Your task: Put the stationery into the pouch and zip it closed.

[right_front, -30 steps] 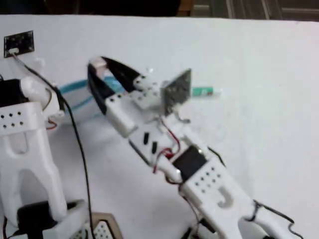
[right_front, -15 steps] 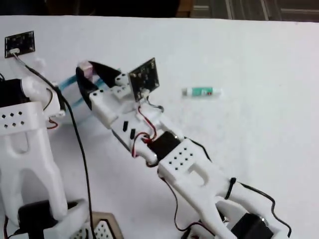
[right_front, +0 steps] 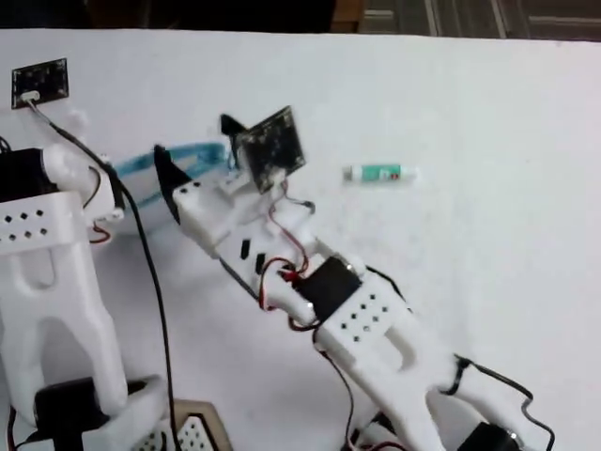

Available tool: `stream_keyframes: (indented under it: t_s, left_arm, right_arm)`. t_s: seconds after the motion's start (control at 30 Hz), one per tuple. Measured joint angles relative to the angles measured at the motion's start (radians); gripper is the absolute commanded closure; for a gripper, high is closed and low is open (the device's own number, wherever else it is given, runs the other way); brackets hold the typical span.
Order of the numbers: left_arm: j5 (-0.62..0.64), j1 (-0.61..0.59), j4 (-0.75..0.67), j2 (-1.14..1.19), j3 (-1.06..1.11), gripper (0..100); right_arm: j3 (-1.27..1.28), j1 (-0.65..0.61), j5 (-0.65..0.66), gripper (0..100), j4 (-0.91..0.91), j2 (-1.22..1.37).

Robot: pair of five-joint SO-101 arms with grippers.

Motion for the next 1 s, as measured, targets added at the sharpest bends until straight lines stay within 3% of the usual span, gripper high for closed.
stream_keyframes:
  t_s: [0.17, 0.37, 0.6, 0.8, 1.0]
  left_arm:
    - [0.0, 0.0, 0.0, 0.0, 0.0, 98]
    - [0.0, 0.0, 0.0, 0.0, 0.0, 98]
    - [0.0, 0.0, 0.0, 0.0, 0.0, 98]
    - [0.0, 0.0, 0.0, 0.0, 0.0, 98]
    - [0.0, 0.0, 0.0, 0.0, 0.0, 98]
  right_arm:
    - [-0.207, 0.212, -0.121, 71.7, 0.238, 0.031]
    - [-0.509, 0.482, -0.233, 71.7, 0.667, 0.298]
    - [-0.827, 0.628, -0.574, 71.6, 1.063, 0.704]
    - [-1.094, 0.686, -0.796, 71.6, 1.181, 1.019]
    - [-1.355, 0.749, -0.881, 71.6, 1.189, 1.272]
